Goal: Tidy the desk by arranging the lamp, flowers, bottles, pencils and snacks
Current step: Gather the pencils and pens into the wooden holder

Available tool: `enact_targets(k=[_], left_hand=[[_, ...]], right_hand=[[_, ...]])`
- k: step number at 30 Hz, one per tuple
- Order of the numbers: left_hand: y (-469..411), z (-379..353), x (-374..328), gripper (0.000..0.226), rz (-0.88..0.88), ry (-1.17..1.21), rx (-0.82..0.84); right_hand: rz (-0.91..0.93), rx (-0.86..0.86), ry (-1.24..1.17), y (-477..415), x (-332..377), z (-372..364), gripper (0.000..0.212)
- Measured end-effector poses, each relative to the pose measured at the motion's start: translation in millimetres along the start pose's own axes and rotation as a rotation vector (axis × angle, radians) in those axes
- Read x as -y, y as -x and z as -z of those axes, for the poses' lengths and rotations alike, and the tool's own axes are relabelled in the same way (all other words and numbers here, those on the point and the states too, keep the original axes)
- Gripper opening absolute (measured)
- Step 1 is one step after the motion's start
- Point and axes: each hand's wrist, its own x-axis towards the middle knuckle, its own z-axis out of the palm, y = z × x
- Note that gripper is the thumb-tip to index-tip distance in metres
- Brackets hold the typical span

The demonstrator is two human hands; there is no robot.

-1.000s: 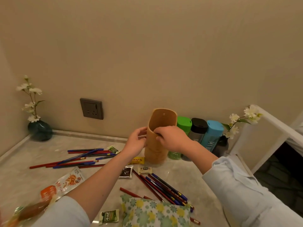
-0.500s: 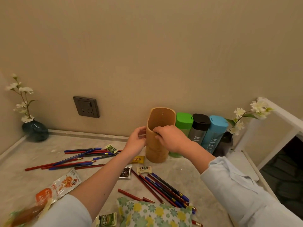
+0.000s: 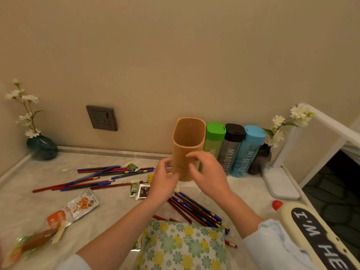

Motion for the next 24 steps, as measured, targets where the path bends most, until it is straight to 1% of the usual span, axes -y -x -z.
enact_targets(k=[4,7,10,14,16,18,20,22,24], left_hand=[[34,-15,26,0.052,-0.09,-0.254,0.197],[46,-20,33,0.06,-0.17,-0.44,0.327],[52,-23,40,0.063,-0.298,-0.641,0.433],[54,-26,43,0.061,-0.323,-0.798,0.509],[52,-28,41,0.058,-0.404,-0.902,0.556],[51,-29,41,0.054,-0.486,-0.976,0.558],[51,-29,41,0.051,-0.53,-1.006,0.514],[52,-28,42,0.047,-0.55,-1.012,0.483],[53,-28,42,0.041,-0.534,-1.009,0.483]], right_hand=[[-0.25,0.075,-0.014,54,-19,-13,0.028],[-0.378,0.126,0.011,76,-27,-17,0.032],[-0.455,0.174,0.073,91,-29,-20,0.04],[-0.547,0.209,0.165,109,-31,-24,0.049],[-0.563,0.236,0.229,111,-32,-25,0.049],[-0.568,0.265,0.269,111,-31,-25,0.042],[-0.574,0.277,0.28,110,-31,-26,0.036],[-0.578,0.281,0.28,110,-31,-27,0.033],[-0.582,0.275,0.268,110,-32,-27,0.031]])
